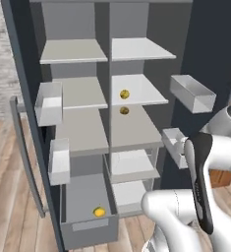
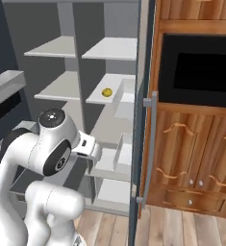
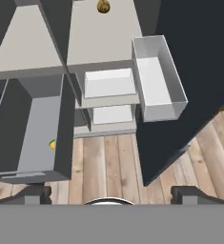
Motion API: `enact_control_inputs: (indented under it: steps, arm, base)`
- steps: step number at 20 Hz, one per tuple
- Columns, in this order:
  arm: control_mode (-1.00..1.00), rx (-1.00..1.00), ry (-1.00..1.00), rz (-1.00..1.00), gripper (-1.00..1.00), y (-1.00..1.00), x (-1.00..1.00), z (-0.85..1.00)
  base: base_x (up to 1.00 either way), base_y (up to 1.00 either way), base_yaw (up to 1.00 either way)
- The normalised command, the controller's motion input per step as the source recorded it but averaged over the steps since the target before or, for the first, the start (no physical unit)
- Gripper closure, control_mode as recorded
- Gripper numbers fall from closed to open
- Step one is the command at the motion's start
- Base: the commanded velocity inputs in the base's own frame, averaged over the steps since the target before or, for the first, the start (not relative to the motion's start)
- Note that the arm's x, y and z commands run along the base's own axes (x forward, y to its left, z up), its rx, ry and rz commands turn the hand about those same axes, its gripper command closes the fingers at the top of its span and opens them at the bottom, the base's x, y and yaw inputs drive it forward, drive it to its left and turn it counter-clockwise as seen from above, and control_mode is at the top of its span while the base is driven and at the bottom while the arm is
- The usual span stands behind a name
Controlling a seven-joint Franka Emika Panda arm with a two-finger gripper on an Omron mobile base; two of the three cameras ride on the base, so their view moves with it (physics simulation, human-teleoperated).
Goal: Take the lemons from the fridge shelf and place them in the freezer drawer to begin freezing them.
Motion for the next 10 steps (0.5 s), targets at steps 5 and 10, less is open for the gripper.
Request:
enact_control_inputs:
  steps: [5, 10]
  arm:
    - [1.00, 0.00, 0.00, 0.00, -1.00, 0.00, 0.00, 0.00]
    - [1.00, 0.00, 0.00, 0.00, -1.00, 0.00, 0.00, 0.00]
  base:
    - [0.53, 0.13, 0.08]
    - [0.41, 0.05, 0.05]
